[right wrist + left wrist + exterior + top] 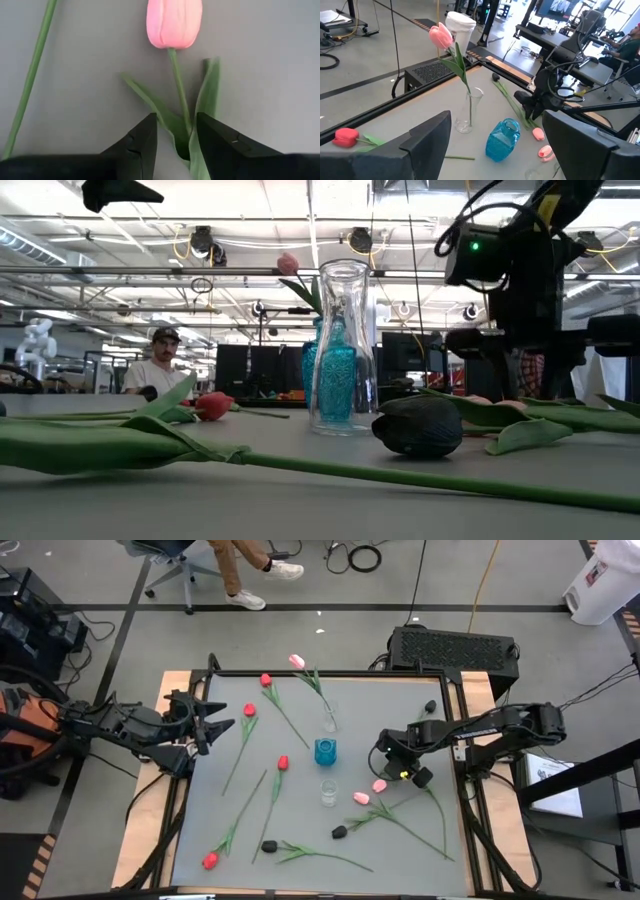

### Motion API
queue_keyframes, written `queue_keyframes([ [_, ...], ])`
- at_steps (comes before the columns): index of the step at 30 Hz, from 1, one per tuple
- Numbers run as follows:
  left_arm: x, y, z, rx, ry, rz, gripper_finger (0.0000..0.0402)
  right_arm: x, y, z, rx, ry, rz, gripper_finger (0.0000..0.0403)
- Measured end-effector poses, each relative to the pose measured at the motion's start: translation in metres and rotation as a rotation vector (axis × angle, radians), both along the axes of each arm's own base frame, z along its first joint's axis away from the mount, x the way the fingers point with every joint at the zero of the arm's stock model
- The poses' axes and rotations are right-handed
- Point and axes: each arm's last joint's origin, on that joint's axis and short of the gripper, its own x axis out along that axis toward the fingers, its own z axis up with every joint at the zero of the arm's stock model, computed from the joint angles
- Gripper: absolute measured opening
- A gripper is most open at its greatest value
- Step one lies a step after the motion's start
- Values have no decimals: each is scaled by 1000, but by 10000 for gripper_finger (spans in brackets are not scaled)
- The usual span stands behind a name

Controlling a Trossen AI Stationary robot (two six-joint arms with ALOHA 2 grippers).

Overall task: Sort flowers into vase by color
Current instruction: Put the top pink tulip into the top transparent vase

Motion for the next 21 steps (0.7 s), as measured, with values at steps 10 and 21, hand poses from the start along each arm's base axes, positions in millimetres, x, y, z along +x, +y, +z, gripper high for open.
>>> queue_keyframes([
  [10,0,0,0,0,0,0,319,1,0,0,-5,-9,-3,130],
  [21,0,0,0,0,0,0,319,0,-1,-1,-20,9,-39,108],
])
